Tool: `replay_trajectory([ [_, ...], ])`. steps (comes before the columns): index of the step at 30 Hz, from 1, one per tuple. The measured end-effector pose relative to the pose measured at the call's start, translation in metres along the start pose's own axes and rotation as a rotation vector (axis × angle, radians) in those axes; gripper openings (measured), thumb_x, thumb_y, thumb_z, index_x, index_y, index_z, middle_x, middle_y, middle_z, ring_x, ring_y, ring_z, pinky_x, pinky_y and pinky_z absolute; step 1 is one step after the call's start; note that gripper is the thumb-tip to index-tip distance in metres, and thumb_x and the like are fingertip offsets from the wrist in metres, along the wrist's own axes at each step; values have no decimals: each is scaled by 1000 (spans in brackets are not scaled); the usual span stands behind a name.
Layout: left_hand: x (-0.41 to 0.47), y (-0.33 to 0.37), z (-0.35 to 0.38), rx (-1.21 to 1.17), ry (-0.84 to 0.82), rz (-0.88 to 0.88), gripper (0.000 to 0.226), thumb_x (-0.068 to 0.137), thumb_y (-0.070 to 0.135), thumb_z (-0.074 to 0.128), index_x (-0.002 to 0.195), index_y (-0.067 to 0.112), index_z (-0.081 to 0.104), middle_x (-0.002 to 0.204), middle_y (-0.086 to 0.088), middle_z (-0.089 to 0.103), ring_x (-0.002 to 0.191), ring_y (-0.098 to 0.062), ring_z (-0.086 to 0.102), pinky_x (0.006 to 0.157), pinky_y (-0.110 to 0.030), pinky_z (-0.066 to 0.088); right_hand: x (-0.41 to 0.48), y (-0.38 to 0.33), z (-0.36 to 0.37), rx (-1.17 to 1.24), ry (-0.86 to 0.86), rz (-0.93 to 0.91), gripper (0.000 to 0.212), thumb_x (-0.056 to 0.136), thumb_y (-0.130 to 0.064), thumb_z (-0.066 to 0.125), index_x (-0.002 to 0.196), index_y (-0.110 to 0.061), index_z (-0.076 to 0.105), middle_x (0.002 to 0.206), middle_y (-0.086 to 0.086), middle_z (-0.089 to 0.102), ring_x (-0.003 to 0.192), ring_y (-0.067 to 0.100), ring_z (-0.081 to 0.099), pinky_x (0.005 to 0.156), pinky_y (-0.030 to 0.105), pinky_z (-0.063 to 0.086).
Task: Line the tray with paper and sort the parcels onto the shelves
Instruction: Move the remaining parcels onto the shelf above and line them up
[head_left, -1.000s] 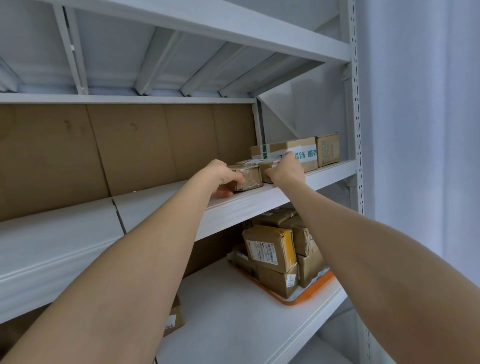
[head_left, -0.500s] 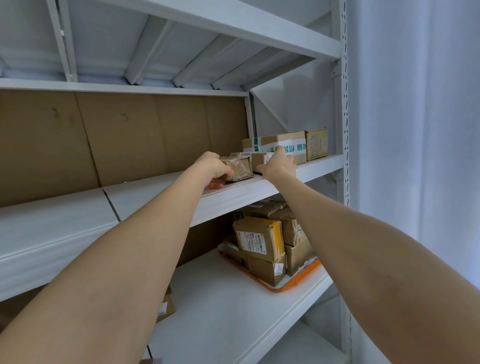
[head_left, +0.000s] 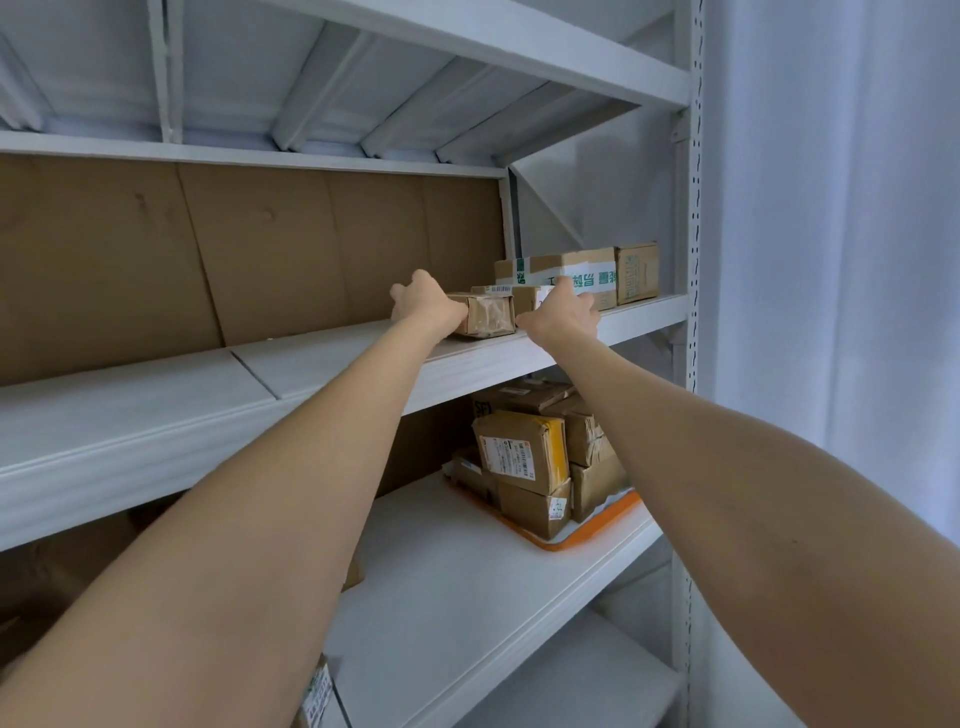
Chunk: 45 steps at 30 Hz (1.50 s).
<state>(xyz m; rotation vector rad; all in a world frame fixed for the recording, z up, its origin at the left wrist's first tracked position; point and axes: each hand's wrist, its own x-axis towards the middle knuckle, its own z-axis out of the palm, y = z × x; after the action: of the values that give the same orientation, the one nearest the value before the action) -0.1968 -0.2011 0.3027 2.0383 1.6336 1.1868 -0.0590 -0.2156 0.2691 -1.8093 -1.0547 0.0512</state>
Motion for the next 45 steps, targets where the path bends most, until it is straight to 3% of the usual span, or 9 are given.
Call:
replay_trajectory([
  [6, -36, -9, 10, -142, 303, 295, 38, 89, 10, 56, 125, 18, 49, 128, -5, 47, 87, -12, 52, 67, -22, 41, -28, 3, 0, -32, 79, -43, 60, 90, -19, 63, 140, -17, 31, 139, 15, 37, 122, 31, 39, 93, 38, 44],
  [11, -72, -23, 25, -132, 300, 431, 16, 90, 11, 54, 105, 14, 53, 110, -3, 53, 87, -11, 52, 62, -14, 38, -54, 11, 5, -17, 139, -86, 52, 88, -15, 63, 134, -18, 38, 137, 13, 39, 121, 30, 41, 93, 37, 45],
  [18, -116, -68, 32, -18, 217, 453, 18, 92, 12, 49, 109, 14, 53, 113, -3, 53, 88, -13, 55, 65, -22, 41, -94, 27, 16, 0, 119, -108, 42, 88, -14, 63, 125, -19, 44, 132, 11, 42, 118, 28, 41, 91, 33, 43],
  [21, -131, -97, 36, 31, 121, 364, 22, 92, 14, 51, 114, 16, 52, 117, -3, 50, 92, -16, 56, 71, -28, 48, -113, 36, 23, 4, 78, -108, 39, 88, -11, 61, 123, -17, 45, 131, 11, 41, 117, 28, 41, 91, 33, 43],
  [28, -154, -176, 40, 173, -230, -126, 47, 90, 27, 56, 133, 15, 43, 133, -12, 37, 108, -32, 54, 93, -40, 49, -158, 57, 57, -3, -40, -115, 38, 90, -10, 59, 125, -18, 45, 135, 11, 40, 123, 28, 38, 94, 32, 42],
  [34, -158, -218, 26, 256, -348, -216, 52, 89, 22, 59, 138, 15, 43, 143, -15, 31, 124, -30, 44, 97, -31, 40, -179, 58, 95, -25, -109, -87, 38, 90, -13, 61, 124, -20, 45, 134, 11, 41, 123, 28, 38, 93, 32, 44],
  [39, -149, -254, -3, 299, -283, -226, 48, 88, 17, 60, 135, 16, 48, 140, -13, 38, 123, -29, 47, 99, -33, 42, -197, 47, 136, -18, -173, -104, 41, 88, -13, 64, 124, -20, 45, 132, 11, 40, 120, 27, 40, 84, 28, 43],
  [42, -139, -277, -27, 319, -160, -214, 41, 89, 15, 60, 129, 19, 54, 136, -9, 45, 116, -27, 53, 94, -36, 47, -206, 41, 162, -38, -195, -112, 46, 89, -14, 63, 130, -19, 42, 134, 12, 39, 121, 28, 40, 90, 31, 45],
  [45, -126, -299, -46, 381, -148, -232, 38, 90, 17, 60, 128, 19, 54, 132, -7, 53, 115, -25, 54, 87, -33, 47, -215, 33, 190, -50, -229, -101, 51, 89, -17, 65, 134, -20, 41, 137, 11, 37, 123, 28, 38, 94, 33, 45],
])
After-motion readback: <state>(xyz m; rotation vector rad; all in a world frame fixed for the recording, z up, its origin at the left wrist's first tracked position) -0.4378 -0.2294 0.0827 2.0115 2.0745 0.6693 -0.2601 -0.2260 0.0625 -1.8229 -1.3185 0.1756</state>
